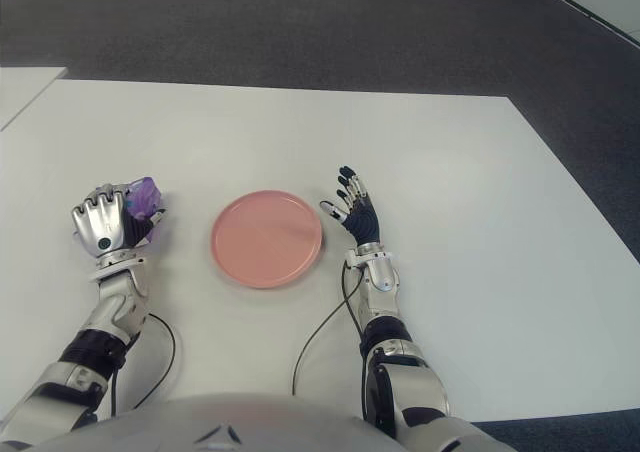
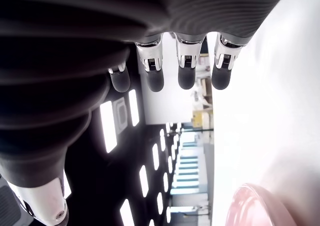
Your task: Put the tissue paper into the plate.
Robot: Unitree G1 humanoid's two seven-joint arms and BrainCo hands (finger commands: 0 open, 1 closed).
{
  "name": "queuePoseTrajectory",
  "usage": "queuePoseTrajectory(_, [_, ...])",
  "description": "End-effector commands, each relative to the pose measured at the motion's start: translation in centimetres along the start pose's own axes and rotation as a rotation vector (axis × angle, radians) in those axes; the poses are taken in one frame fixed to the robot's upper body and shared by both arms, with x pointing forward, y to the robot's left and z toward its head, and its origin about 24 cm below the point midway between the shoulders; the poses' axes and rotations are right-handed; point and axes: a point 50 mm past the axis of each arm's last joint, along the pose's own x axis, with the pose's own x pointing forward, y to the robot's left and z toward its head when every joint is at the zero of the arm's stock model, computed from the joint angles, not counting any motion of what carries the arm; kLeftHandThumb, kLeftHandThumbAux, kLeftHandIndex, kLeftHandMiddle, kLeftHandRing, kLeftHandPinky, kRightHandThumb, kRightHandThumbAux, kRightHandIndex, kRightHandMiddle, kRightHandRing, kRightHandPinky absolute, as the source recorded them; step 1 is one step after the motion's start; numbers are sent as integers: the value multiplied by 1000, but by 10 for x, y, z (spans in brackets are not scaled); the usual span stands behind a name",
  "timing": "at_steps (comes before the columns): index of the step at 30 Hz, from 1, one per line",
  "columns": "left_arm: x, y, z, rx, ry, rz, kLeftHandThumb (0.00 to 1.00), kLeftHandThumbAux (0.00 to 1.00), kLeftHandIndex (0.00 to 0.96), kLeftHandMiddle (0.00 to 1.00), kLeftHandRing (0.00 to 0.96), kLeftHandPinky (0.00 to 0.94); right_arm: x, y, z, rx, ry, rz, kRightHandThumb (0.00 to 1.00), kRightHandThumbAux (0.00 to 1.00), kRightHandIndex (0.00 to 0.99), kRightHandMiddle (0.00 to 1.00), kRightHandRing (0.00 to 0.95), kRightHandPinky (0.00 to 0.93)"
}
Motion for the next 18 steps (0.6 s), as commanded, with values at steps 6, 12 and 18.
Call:
queuePoseTrajectory(6, [-7,-6,-4,-11,17,-57,1000,628,734,459,503,771,-44,-8,-39,48,195,-74,81,706,42,17,2,44])
queuePoseTrajectory(12, [1,8,3,-13,-30,23,1000,628,749,461,502,790,-43,-9,-39,49,197,-75,81,706,42,17,2,44])
queuePoseTrajectory(18, [9,23,12,-33,-66,74,1000,628,769,460,503,810,-43,-9,-39,49,199,-75,81,706,42,17,2,44])
